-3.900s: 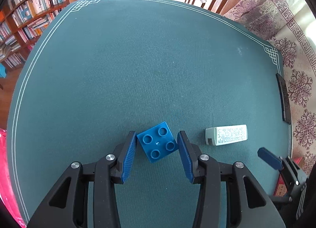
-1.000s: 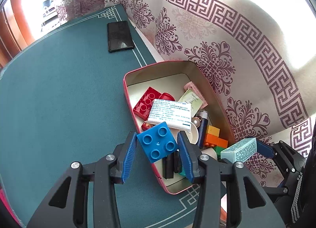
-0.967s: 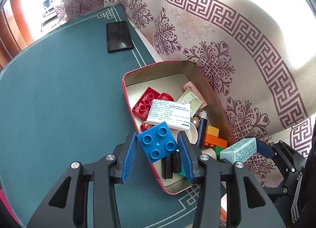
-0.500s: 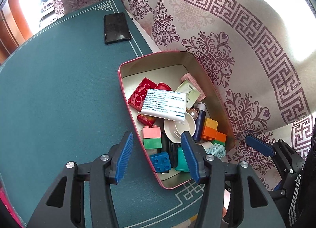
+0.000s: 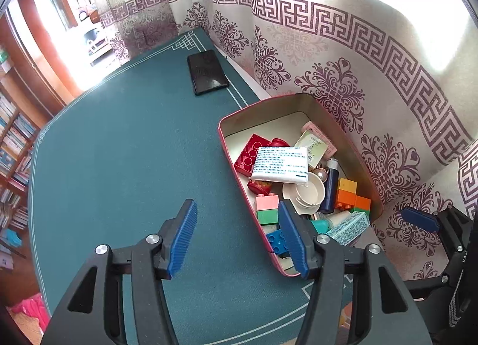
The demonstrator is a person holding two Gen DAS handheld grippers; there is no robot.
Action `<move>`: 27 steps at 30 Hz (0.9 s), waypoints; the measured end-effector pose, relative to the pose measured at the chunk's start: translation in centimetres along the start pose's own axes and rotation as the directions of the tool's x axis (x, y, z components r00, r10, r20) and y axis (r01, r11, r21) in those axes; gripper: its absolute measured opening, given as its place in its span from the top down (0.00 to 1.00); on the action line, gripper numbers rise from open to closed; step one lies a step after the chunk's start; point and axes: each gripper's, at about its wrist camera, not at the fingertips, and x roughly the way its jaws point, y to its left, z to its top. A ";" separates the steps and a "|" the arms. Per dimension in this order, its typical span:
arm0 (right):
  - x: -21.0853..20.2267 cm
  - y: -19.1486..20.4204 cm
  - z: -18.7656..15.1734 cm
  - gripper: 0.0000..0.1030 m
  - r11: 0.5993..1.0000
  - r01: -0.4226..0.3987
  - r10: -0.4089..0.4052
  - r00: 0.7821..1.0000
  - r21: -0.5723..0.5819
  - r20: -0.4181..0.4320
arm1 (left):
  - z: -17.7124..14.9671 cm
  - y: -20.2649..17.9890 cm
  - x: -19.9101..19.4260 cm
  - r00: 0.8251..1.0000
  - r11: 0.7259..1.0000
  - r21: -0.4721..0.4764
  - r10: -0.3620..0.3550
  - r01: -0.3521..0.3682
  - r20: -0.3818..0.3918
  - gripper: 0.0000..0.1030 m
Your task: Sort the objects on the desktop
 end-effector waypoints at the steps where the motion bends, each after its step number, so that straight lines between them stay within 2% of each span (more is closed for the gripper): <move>1: -0.1 -0.1 -0.1 0.18 1.000 0.009 -0.009 1.000 0.000 0.001 | 0.0 0.1 -0.5 1.000 1.000 -0.011 0.001 -0.001 0.003 0.40; 3: -0.3 -0.4 -0.4 0.16 1.000 0.019 -0.019 1.000 0.004 0.007 | 0.0 0.3 -1.6 1.000 0.999 -0.045 0.016 -0.015 0.010 0.40; 6: -0.8 -0.7 -0.7 0.01 1.000 0.007 -0.008 1.000 0.011 0.017 | 0.0 0.5 -3.2 1.000 0.996 -0.083 0.019 -0.017 0.021 0.38; 7: -1.1 -0.7 -0.8 0.01 1.000 0.005 -0.005 1.000 0.006 0.025 | 0.0 0.6 -3.8 0.999 0.996 -0.092 0.016 -0.013 0.031 0.38; 13: -2.1 0.1 -1.3 0.01 0.999 0.015 -0.013 0.999 -0.045 0.052 | 0.1 0.2 -6.1 0.998 0.993 -0.117 -0.026 0.033 0.063 0.35; 22: -2.4 -0.1 -1.9 0.01 0.999 0.012 -0.010 0.999 -0.035 0.049 | 0.0 -1.8 -6.5 0.998 0.999 -0.044 -0.010 0.013 0.063 0.35; 24: -2.4 -0.2 -2.0 0.01 0.999 0.012 -0.011 0.999 -0.033 0.047 | -0.1 -2.1 -6.2 0.998 0.999 -0.037 -0.031 0.033 0.049 0.34; 27: -2.5 -0.2 -2.2 0.01 1.000 0.014 -0.013 0.999 -0.028 0.045 | -0.2 -2.4 -5.6 0.995 0.995 -0.045 -0.093 0.094 0.024 0.26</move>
